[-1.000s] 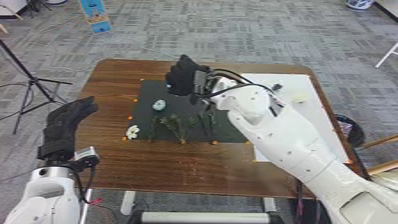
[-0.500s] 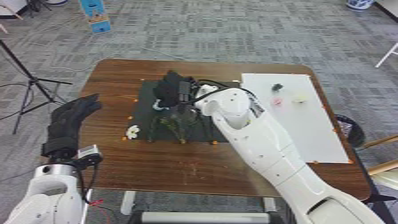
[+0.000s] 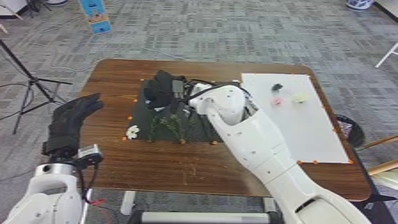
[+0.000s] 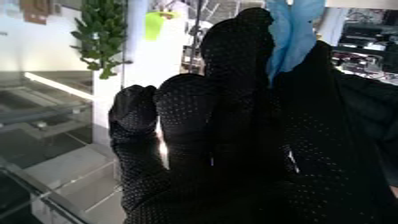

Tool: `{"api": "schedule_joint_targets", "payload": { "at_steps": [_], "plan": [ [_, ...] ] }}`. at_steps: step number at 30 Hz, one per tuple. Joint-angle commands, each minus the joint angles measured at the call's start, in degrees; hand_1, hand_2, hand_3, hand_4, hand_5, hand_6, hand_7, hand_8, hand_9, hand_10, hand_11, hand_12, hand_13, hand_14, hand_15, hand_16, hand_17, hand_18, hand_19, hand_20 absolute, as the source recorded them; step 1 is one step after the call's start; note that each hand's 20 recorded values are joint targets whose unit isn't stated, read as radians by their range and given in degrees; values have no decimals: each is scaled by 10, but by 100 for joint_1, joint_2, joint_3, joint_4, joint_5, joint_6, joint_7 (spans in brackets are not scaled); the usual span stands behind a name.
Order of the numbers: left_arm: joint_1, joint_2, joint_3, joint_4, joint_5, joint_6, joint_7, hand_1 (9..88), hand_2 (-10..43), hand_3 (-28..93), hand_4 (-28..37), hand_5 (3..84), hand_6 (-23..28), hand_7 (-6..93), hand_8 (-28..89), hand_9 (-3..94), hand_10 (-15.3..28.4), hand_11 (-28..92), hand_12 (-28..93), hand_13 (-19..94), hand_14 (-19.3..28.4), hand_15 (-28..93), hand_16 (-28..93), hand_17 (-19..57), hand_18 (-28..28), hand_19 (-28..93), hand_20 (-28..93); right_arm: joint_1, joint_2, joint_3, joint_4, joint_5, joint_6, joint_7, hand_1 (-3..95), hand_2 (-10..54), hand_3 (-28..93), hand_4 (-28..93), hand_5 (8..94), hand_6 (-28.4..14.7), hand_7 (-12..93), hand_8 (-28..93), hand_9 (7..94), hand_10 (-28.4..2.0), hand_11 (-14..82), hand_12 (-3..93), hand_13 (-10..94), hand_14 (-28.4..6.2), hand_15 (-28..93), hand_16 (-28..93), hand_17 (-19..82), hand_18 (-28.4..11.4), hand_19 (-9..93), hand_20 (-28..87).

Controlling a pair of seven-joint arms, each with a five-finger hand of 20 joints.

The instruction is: Arrange flowers

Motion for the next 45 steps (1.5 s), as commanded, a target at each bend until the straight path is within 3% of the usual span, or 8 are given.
{"api": "schedule_joint_targets", "payload": {
  "at_steps": [1,10,15,16,18,19,31,45],
  "plan": [
    [-907,3,739,61,324,445,-489,295,250,693,-283,509,35,166,-93,533,135,201,101,404,130,125,-25,110,68,74,169,202,-52,115,141,-2704,-190,-168,594,62,410,-244,717,29,329,131,759,-89,434,354,669,-111,707,446,313,-219,783,663],
    [-1401,-143,1239,169,666,625,-673,291,239,695,-283,508,34,166,-93,532,134,202,102,403,130,125,-25,106,73,75,170,-132,-53,347,235,-2391,-491,224,592,62,414,-245,717,30,330,131,758,-90,434,354,668,-111,708,446,313,-219,782,664],
    [-1546,-178,1328,190,684,661,-731,289,233,695,-283,507,32,170,-93,531,134,204,104,401,133,125,-23,103,78,80,171,-287,-1,287,188,-1701,-788,739,588,62,420,-244,718,29,329,129,759,-90,434,353,667,-116,710,446,313,-220,781,664],
    [-832,-115,760,30,432,352,-359,290,232,695,-283,507,32,170,-93,531,134,203,104,401,133,125,-22,103,78,81,171,-311,-9,306,199,-1650,-785,776,588,62,421,-245,718,30,328,128,759,-92,434,353,667,-115,710,446,313,-221,781,663],
    [-311,-109,338,-58,258,102,-66,290,232,695,-283,507,32,171,-94,532,134,204,104,401,134,125,-21,103,79,82,171,-330,32,241,186,-1624,-773,841,587,61,424,-246,719,29,328,130,760,-93,434,352,667,-116,710,444,313,-221,781,663],
    [-222,-104,259,-65,226,40,-6,290,232,695,-283,507,32,170,-94,532,134,204,104,401,134,124,-21,103,79,83,171,-336,63,224,175,-1587,-783,860,587,60,425,-247,719,29,327,130,760,-93,434,352,667,-115,710,444,313,-221,781,663],
    [-108,-101,129,-93,178,-66,72,290,231,696,-283,507,32,171,-94,532,133,204,103,401,133,124,-20,104,79,84,171,-424,149,40,89,-1335,-652,1012,569,57,457,-249,724,28,323,126,764,-94,433,349,669,-117,709,442,315,-225,783,661],
    [-101,-89,132,-72,191,-70,67,275,198,704,-283,504,34,168,-93,528,134,203,105,398,133,123,-19,103,79,80,170,-321,300,-93,-20,-480,-565,1589,240,18,626,-188,693,19,274,-106,750,-140,422,352,653,-153,706,446,291,-255,779,675]
  ]
}}
